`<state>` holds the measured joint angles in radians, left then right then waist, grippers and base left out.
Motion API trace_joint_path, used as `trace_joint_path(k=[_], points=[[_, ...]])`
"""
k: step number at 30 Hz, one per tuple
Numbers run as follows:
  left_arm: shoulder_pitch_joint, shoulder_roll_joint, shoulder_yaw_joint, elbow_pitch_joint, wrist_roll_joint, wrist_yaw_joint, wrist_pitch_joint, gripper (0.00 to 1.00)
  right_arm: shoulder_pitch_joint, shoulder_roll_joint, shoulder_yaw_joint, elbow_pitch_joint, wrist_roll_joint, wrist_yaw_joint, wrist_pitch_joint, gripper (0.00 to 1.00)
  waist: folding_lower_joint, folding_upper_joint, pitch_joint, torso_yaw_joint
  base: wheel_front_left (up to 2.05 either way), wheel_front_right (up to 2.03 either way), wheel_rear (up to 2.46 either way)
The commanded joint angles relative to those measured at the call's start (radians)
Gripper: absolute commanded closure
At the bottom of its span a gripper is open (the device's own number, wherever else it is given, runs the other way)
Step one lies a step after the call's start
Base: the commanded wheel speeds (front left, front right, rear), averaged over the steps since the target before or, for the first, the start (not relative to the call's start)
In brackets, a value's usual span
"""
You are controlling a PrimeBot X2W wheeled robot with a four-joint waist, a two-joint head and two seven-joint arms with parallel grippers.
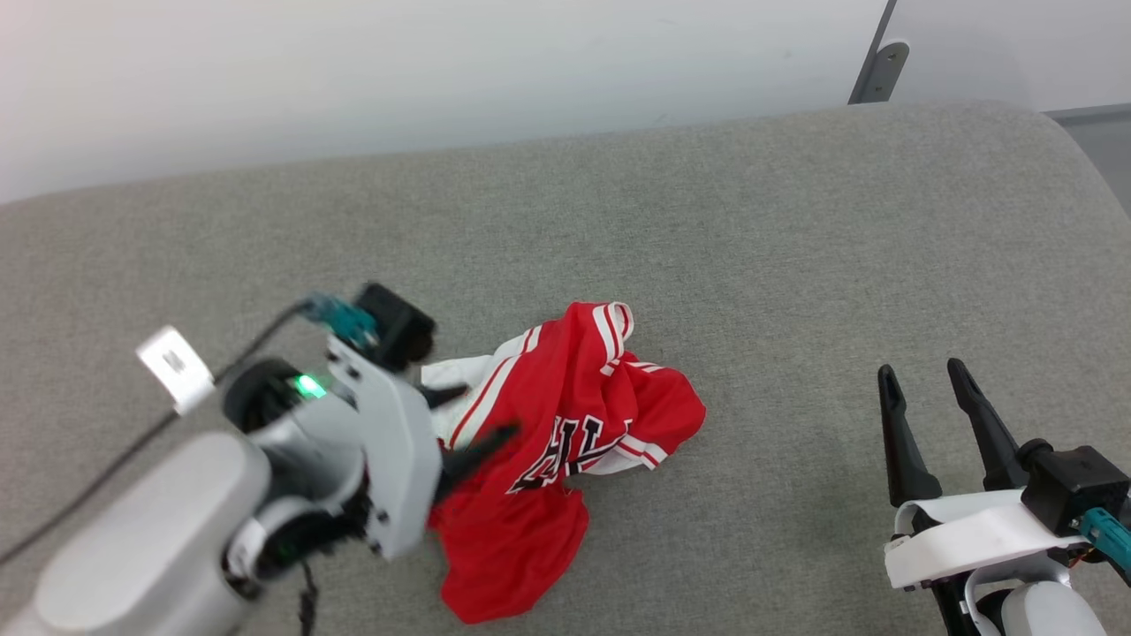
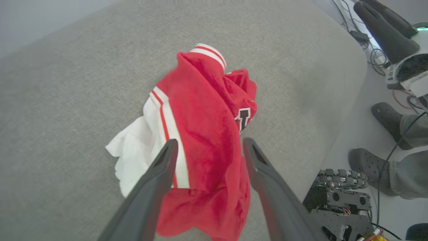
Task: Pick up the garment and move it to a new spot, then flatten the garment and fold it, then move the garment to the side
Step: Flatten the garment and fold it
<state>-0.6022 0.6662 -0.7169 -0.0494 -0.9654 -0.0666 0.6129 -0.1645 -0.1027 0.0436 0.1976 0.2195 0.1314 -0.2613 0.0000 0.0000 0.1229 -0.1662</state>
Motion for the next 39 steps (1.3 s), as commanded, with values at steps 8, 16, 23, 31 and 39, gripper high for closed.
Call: trace_joint_path(k=[8, 16, 23, 31, 39], points=[[-0.057, 0.01, 0.01, 0.171, 0.04, -0.013, -0.028, 0.0, -0.02, -0.009, 0.015, -0.003, 0.0, -0.001, -0.005, 0.0, 0.0, 0.0, 0.025, -0.024, 0.0, 0.0, 0.0], [-0.057, -0.005, 0.0, 0.336, 0.003, -0.033, -0.015, 0.0, -0.028, -0.008, 0.007, -0.008, -0.003, -0.001, -0.005, 0.0, 0.0, 0.0, 0.059, -0.047, 0.0, 0.0, 0.0], [-0.067, -0.029, -0.005, 0.428, -0.026, -0.044, -0.003, 0.0, -0.029, -0.005, 0.003, -0.018, -0.007, -0.001, -0.005, 0.0, 0.0, 0.0, 0.078, -0.05, 0.0, 0.0, 0.0], [-0.069, -0.056, 0.0, 0.49, -0.083, -0.053, 0.013, 1.0, -0.029, -0.003, 0.001, -0.019, -0.012, -0.001, -0.005, 0.0, 0.0, 0.0, 0.091, -0.046, 0.0, 0.0, 0.0], [-0.096, -0.048, 0.028, 0.504, -0.099, -0.055, -0.027, 1.0, -0.031, -0.001, -0.007, -0.019, -0.016, -0.001, -0.005, 0.0, 0.0, 0.0, 0.096, -0.041, 0.0, 0.0, 0.0]])
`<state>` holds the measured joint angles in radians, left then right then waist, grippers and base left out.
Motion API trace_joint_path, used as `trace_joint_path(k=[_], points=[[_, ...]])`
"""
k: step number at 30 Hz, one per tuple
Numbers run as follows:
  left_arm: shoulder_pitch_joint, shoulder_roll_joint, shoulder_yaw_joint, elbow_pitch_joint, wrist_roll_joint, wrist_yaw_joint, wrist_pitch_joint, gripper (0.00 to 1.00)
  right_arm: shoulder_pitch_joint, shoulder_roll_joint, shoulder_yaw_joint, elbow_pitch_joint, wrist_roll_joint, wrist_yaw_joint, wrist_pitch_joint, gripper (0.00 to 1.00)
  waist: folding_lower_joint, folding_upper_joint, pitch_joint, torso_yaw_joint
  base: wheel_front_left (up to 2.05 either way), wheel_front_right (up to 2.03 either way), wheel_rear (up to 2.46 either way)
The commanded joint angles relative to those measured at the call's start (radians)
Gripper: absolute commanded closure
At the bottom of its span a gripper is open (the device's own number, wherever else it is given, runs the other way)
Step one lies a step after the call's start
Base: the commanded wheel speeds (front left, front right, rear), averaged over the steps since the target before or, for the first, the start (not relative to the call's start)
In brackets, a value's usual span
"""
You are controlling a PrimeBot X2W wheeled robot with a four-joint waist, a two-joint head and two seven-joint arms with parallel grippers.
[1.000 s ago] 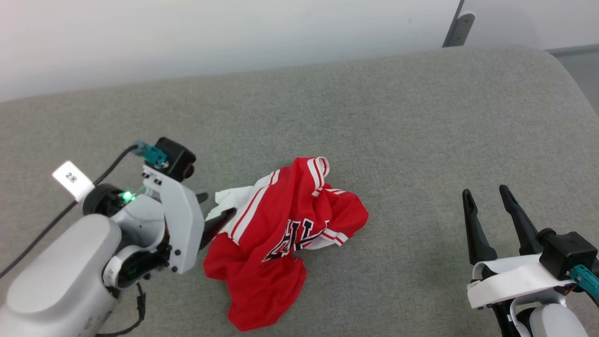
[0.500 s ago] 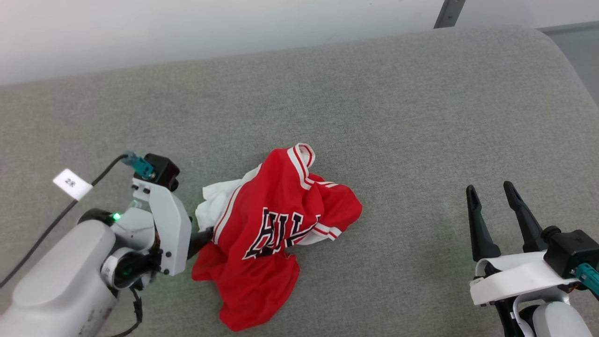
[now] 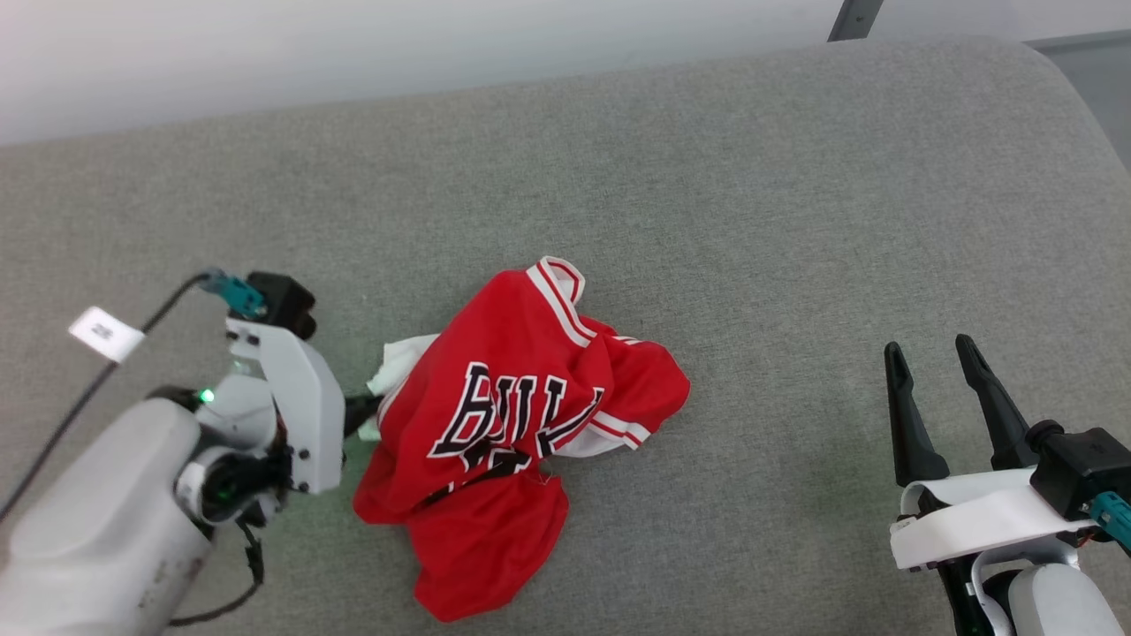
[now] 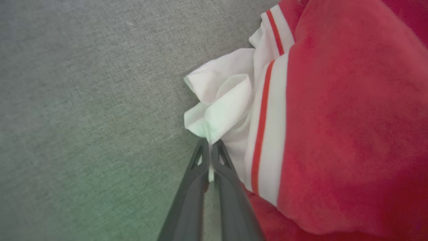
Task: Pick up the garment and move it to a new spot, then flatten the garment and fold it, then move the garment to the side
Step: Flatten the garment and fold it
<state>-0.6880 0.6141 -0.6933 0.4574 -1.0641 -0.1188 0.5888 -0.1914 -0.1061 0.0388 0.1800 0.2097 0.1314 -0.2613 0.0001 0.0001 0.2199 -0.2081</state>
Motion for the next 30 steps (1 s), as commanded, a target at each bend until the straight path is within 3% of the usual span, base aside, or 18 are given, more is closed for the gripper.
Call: trace_joint_path(k=[1, 15, 24, 30], points=[[-0.013, 0.01, 0.009, -0.006, 0.003, 0.001, -0.01, 1.0, -0.002, 0.003, -0.004, -0.001, -0.007, -0.001, -0.005, 0.0, -0.0001, -0.0001, -0.003, 0.003, 0.0, 0.0, 0.0], [0.024, 0.13, 0.088, -0.066, -0.001, 0.075, -0.07, 1.0, 0.025, 0.006, -0.025, -0.004, -0.015, -0.001, -0.005, 0.0, -0.0001, -0.0001, -0.029, 0.038, 0.0, 0.0, 0.0], [0.123, 0.25, 0.124, -0.078, 0.012, 0.145, -0.103, 1.0, 0.028, -0.005, -0.028, -0.003, -0.017, -0.001, -0.005, 0.0, -0.0001, -0.0001, -0.047, 0.071, 0.0, 0.0, 0.0], [0.194, 0.274, 0.12, -0.052, 0.014, 0.175, -0.123, 1.0, 0.025, -0.006, -0.026, 0.001, -0.018, -0.001, -0.005, 0.0, -0.0001, -0.0001, -0.052, 0.086, 0.0, 0.0, 0.0]])
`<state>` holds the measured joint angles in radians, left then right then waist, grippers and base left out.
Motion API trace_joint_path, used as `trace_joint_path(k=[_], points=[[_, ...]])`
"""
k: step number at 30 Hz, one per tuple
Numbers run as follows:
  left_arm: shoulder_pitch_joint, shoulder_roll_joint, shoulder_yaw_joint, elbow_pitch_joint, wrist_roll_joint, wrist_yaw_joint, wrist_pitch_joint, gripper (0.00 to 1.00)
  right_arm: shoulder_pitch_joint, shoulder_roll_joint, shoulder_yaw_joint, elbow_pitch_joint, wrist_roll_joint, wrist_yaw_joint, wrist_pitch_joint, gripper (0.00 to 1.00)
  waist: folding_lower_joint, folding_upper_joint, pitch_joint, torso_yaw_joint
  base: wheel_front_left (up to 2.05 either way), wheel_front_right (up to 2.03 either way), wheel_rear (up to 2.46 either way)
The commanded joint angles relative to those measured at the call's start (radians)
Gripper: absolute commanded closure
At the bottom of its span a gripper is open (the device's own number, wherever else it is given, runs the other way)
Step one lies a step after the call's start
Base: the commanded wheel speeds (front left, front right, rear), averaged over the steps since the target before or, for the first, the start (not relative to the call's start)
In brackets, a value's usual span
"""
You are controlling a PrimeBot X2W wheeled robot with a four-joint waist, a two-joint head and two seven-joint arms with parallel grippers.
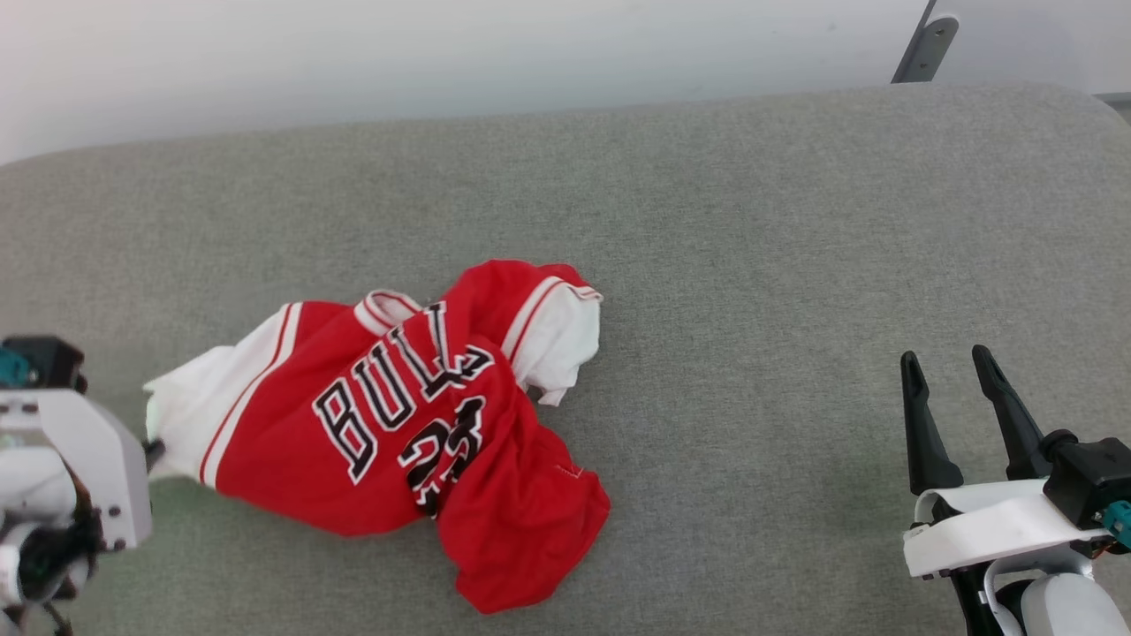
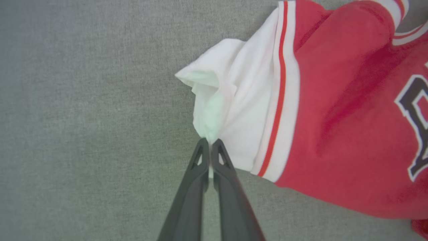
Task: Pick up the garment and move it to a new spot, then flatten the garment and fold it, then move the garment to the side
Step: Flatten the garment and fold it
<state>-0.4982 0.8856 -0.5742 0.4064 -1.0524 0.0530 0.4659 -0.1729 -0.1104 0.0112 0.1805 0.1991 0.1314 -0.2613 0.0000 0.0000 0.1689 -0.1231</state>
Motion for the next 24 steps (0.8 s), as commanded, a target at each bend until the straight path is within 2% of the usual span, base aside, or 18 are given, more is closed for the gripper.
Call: trace_joint_path(k=[1, 9, 12, 13, 14, 22, 24], points=[[0.015, -0.001, -0.001, 0.007, -0.002, 0.005, -0.002, 1.0, 0.005, -0.002, 0.002, 0.0, -0.007, -0.001, -0.005, 0.0, 0.0, 0.0, -0.001, 0.002, 0.0, 0.0, 0.0], [0.046, -0.05, -0.009, 0.094, -0.023, -0.005, -0.03, 1.0, -0.008, -0.003, 0.015, 0.008, 0.002, -0.001, -0.005, 0.0, 0.0, 0.0, -0.005, 0.003, 0.0, 0.0, 0.0], [0.034, -0.062, -0.004, 0.112, -0.019, -0.017, -0.055, 0.56, -0.007, -0.006, 0.022, 0.011, 0.006, -0.001, -0.005, 0.0, 0.0, 0.0, -0.013, 0.007, 0.0, 0.0, 0.0], [0.03, -0.064, -0.002, 0.114, -0.017, -0.019, -0.065, 0.24, -0.004, -0.008, 0.025, 0.013, 0.008, -0.001, -0.005, 0.0, 0.0, 0.0, -0.018, 0.011, 0.0, 0.0, 0.0], [0.026, -0.066, 0.0, 0.114, -0.015, -0.024, -0.076, 0.0, -0.001, -0.01, 0.027, 0.014, 0.01, -0.001, -0.005, 0.0, 0.0, 0.0, -0.023, 0.015, 0.0, 0.0, 0.0], [0.043, -0.064, 0.02, 0.047, 0.025, -0.033, -0.217, 0.0, 0.023, -0.034, 0.045, 0.03, 0.028, -0.001, -0.005, 0.0, 0.0, 0.0, -0.07, 0.08, 0.0, 0.0, 0.0], [0.056, -0.063, 0.034, 0.017, 0.04, -0.015, -0.276, 0.0, 0.023, -0.04, 0.052, 0.033, 0.033, -0.001, -0.005, 0.0, 0.0, 0.0, -0.08, 0.1, 0.0, 0.0, 0.0]])
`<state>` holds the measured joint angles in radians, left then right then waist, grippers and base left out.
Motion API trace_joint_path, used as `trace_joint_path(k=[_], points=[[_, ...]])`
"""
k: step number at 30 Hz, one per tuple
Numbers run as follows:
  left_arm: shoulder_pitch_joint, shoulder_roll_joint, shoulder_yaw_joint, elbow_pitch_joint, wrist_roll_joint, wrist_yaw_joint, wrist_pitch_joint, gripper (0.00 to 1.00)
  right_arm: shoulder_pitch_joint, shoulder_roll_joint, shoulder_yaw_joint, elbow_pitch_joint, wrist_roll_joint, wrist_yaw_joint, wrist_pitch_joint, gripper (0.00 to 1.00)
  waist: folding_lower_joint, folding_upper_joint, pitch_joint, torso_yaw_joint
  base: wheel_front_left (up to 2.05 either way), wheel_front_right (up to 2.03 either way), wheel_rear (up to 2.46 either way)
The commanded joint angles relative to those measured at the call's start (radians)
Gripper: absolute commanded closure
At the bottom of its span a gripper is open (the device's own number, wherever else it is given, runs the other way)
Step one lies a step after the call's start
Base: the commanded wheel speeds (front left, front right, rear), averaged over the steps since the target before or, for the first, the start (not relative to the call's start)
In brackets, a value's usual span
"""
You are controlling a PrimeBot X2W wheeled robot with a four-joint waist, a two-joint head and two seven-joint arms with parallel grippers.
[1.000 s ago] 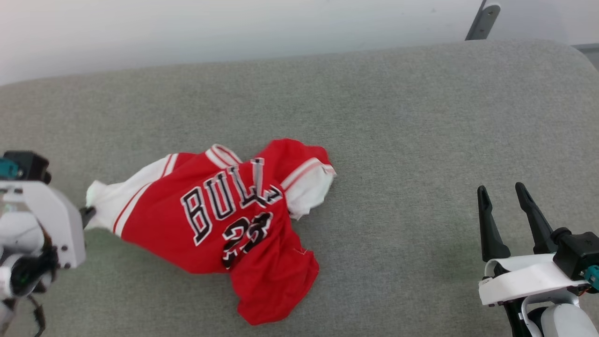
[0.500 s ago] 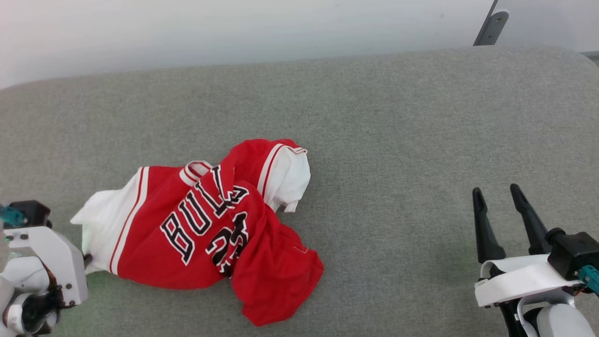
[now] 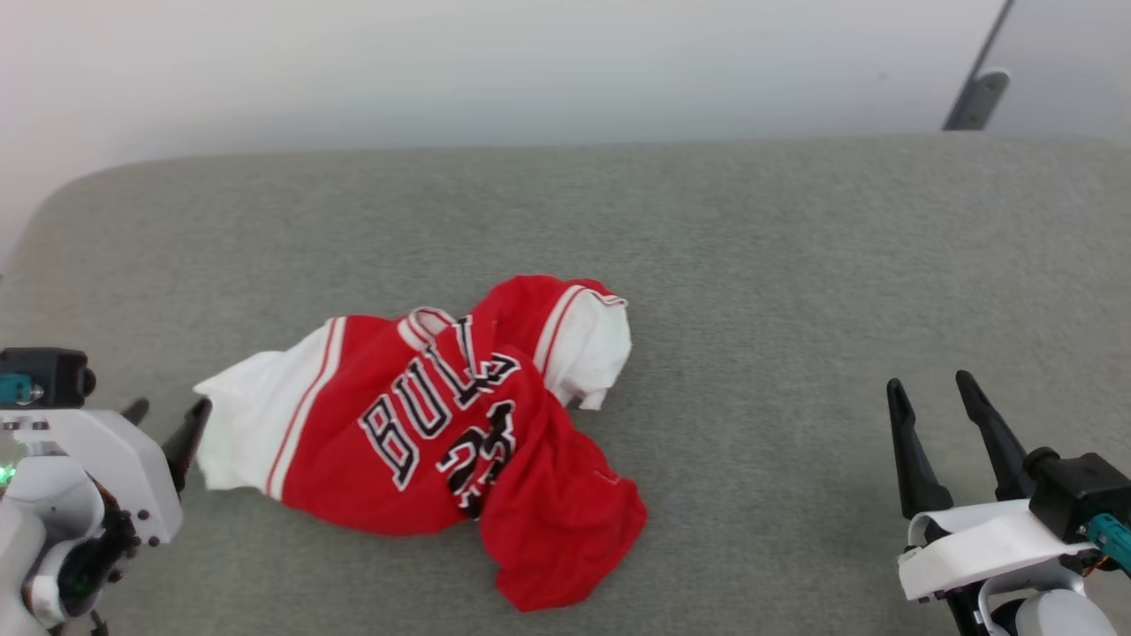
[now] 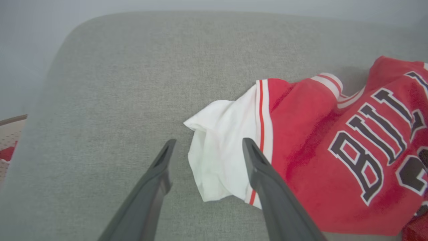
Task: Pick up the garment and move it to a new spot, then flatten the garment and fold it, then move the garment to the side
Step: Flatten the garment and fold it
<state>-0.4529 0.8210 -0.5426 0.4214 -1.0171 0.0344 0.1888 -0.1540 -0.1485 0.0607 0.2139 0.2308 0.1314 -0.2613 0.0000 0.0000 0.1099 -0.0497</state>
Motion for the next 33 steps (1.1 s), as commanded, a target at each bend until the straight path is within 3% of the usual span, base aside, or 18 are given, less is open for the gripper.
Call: trace_joint_path(k=[1, 13, 20, 24, 33], points=[[0.019, 0.003, 0.005, -0.017, 0.017, 0.009, -0.031, 0.0, 0.007, -0.004, 0.006, 0.003, 0.007, -0.001, -0.005, 0.0, 0.0, 0.0, -0.027, 0.038, 0.0, 0.0, 0.0], [0.177, -0.011, 0.078, -0.221, 0.099, 0.134, -0.375, 0.0, -0.015, -0.042, 0.072, 0.063, 0.054, -0.001, 0.005, 0.0, 0.0, 0.0, -0.075, 0.192, 0.0, 0.0, 0.0], [0.291, -0.051, 0.157, -0.323, 0.137, 0.198, -0.45, 0.0, -0.069, -0.049, 0.122, 0.105, 0.083, -0.001, 0.057, 0.0, 0.0, 0.0, -0.067, 0.276, 0.0, 0.0, 0.0], [0.347, -0.115, 0.241, -0.377, 0.182, 0.204, -0.455, 0.0, -0.118, -0.046, 0.136, 0.142, 0.099, -0.001, 0.117, 0.0, 0.0, 0.0, -0.054, 0.321, 0.0, 0.0, 0.0], [0.428, -0.273, 0.334, -0.398, 0.28, 0.137, -0.453, 0.0, -0.247, -0.066, 0.136, 0.262, 0.094, -0.001, 0.325, 0.0, 0.0, 0.0, -0.009, 0.413, 0.0, 0.0, 0.0]])
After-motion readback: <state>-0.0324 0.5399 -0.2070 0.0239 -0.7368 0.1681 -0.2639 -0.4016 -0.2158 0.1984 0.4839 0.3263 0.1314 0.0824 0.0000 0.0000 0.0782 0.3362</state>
